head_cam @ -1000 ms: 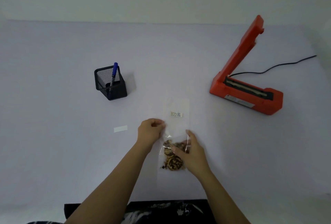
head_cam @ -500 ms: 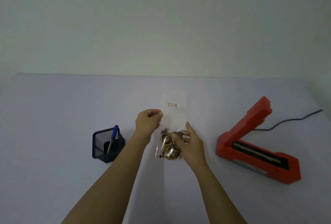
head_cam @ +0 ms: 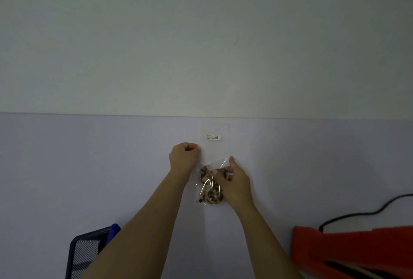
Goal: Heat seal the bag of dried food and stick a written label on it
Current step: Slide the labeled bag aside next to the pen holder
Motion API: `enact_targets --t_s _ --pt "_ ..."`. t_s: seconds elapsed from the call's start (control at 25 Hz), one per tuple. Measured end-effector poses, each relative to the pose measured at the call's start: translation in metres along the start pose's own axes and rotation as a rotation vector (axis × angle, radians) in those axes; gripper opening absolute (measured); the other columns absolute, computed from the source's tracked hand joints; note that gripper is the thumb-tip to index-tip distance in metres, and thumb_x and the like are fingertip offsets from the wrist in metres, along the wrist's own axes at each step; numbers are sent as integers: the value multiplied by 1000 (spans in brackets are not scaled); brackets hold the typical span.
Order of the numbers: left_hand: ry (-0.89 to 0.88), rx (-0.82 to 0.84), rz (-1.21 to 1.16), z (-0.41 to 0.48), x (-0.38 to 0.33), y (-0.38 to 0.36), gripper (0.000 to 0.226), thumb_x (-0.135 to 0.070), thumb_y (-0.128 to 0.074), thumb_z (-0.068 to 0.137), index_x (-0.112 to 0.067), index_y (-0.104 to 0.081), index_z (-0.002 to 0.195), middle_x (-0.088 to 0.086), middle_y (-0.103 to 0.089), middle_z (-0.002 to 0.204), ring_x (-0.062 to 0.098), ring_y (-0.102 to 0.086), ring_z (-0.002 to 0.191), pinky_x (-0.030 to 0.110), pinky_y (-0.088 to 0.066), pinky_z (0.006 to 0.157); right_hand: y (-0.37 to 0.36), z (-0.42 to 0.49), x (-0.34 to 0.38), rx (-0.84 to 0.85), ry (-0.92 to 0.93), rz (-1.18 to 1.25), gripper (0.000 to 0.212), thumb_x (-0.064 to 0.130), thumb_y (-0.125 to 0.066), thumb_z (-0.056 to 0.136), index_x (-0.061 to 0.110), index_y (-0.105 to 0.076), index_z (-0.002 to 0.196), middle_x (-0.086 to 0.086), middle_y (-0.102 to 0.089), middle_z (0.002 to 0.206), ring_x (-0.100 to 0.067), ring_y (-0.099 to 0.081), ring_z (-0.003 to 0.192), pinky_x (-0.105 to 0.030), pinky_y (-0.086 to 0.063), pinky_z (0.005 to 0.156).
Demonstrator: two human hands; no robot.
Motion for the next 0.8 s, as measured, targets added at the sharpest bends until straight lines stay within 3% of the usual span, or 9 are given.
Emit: enact_targets --t_s 0.08,0.24,0.36,0.52,0.56,0.64,0.72,0.8 --pt "-31 -12 52 9 -2 -4 15 -14 -63 84 -9 -72 95 5 -70 91 17 -60 81 26 -50 78 -1 9 1 -15 12 -39 64 21 -60 88 10 -29 143 -4 -60 96 -14 -54 91 -17 -38 81" --pt "-45 -65 139 19 -7 -8 17 -13 -60 84 -9 -72 95 7 -71 96 22 -64 88 26 -50 76 -2 24 3 -33 27 -84 58 22 -58 89 8 -35 140 -11 -64 102 -24 -59 97 -32 -44 89" --pt "-48 -71 184 23 -10 -11 18 -11 -59 85 -6 -72 96 10 -71 100 26 -64 94 28 -51 79 -3 31 1 -41 25 -121 43 24 -57 88 3 -49 125 -12 -64 99 -27 -59 95 -38 -46 89" --pt "-56 -31 222 20 -12 -12 18 -15 -59 86 -5 -70 98 7 -69 97 25 -62 95 30 -50 81 -3 31 -4 -55 -19 -150 53 32 -56 89 9 -43 135 -9 -60 116 -23 -55 110 -38 -42 100" --pt "-71 -18 250 17 -12 -11 12 -16 -59 86 -7 -67 86 4 -65 85 25 -59 87 28 -47 75 -3 30 -4 -57 -15 -177 54 33 -55 89 9 -42 136 -10 -58 119 -24 -54 112 -38 -41 100" --pt "-128 -15 310 7 -17 -8 29 -16 -58 86 -18 -43 62 -3 -45 64 21 -46 73 24 -35 57 2 21 -1 -85 29 -259 54 35 -53 90 8 -42 135 -12 -53 124 -26 -50 115 -39 -41 100" --pt "-181 8 361 -7 -24 1 42 -14 -56 87 -28 -26 61 -8 -36 63 18 -39 69 18 -27 54 7 6 6 -128 111 -312 51 34 -54 90 8 -44 133 -13 -49 127 -27 -46 119 -39 -40 101" --pt "-232 40 402 -24 -33 13 19 -13 -55 89 -24 -50 75 -3 -53 76 20 -50 78 25 -39 67 9 -13 16 -130 198 -334 46 29 -55 90 8 -46 131 -13 -49 125 -28 -45 118 -36 -39 99"
Point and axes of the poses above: each hand's wrist, its own z-axis towards the middle knuckle, its own y-axis out of the back of the hand, x = y × z, the point moved 4 cm from there along z, towards the middle knuckle
